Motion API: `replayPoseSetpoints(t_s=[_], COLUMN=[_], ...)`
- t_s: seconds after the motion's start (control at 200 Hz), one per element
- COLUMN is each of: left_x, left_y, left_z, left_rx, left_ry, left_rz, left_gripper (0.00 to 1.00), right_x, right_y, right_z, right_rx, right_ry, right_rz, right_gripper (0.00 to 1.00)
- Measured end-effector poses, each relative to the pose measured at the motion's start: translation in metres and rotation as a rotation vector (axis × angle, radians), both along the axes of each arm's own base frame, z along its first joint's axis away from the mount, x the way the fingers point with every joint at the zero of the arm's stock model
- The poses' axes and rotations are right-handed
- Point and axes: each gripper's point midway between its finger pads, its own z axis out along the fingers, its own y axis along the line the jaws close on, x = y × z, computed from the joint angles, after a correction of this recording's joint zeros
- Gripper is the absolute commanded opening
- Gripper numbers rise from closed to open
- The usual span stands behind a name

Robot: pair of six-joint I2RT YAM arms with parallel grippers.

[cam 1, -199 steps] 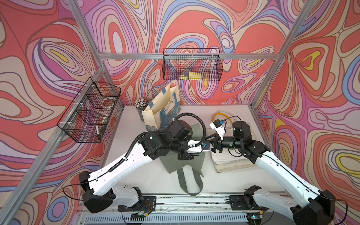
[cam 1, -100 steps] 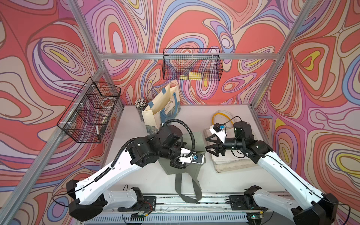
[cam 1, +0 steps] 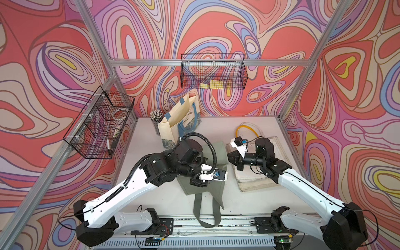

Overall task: Put away the canvas bag
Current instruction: Press the canvas bag.

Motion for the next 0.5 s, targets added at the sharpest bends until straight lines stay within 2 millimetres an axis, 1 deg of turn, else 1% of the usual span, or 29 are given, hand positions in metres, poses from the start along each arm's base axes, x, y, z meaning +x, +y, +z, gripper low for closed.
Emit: replayPoseSetpoints(t_s=[0.295, 0.501], left_x=[0.011, 0.017], left_y=[0.004, 0.005], left_z=[0.008, 0.009], left_rx=[-0.044, -0.069], left_ry=[-0.008, 0.002], left_rz=[0.111, 0.188], left_gripper=[0.0, 0.0], right_x=[0.025, 0.035], right_y=[-0.005, -0.007], right_z=[0.011, 0.008], right_rx=[0.038, 0.037], right_ry=[-0.067, -0.077], right_rz=[-0.123, -0.17], right_gripper=[0.0, 0.0])
